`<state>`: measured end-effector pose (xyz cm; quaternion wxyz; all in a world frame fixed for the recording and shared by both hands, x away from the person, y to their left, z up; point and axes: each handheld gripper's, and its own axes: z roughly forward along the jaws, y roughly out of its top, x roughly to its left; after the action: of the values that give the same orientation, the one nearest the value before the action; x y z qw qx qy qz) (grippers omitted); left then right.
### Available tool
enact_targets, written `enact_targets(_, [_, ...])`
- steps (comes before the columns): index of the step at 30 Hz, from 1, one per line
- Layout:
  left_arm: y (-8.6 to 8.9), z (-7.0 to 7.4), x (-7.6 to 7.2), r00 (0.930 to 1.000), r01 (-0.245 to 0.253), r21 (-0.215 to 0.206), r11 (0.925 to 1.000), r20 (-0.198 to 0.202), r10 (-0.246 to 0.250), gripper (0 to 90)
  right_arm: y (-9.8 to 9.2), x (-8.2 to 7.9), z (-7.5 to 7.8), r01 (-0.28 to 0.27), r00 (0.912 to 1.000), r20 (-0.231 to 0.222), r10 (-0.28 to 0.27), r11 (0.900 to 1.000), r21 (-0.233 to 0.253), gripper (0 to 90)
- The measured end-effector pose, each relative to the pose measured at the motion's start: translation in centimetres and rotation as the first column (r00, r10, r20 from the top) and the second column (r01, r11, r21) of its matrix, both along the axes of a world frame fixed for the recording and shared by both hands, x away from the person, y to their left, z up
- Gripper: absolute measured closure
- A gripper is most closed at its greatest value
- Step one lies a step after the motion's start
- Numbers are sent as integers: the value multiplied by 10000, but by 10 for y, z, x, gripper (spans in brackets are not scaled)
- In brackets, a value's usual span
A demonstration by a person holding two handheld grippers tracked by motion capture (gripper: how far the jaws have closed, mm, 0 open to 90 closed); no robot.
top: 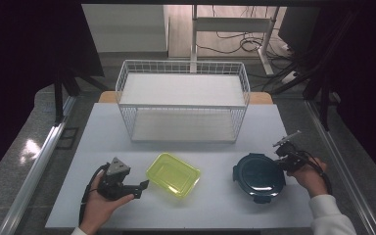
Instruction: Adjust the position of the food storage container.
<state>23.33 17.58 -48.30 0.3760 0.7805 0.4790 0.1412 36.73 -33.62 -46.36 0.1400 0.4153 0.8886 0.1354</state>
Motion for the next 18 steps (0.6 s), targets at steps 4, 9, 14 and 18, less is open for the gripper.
enact_targets(4, [-1,0,0,10000,3,-8,10000,7,-3,187,15,-6,-2,-438,9990,-43,439,9989,159,894])
enact_targets(9, [0,0,0,10000,-9,-21,10000,16,9,187,33,-17,-4,-939,9956,-47,940,9954,178,894])
enact_targets(14, [-1,1,0,10000,26,2,10000,16,-26,187,43,-24,-6,-1210,9926,-96,1213,9924,235,894])
enact_targets(18, [-1,0,0,10000,21,7,10000,10,-21,187,53,-29,-7,-1483,9887,-160,1489,9884,335,894])
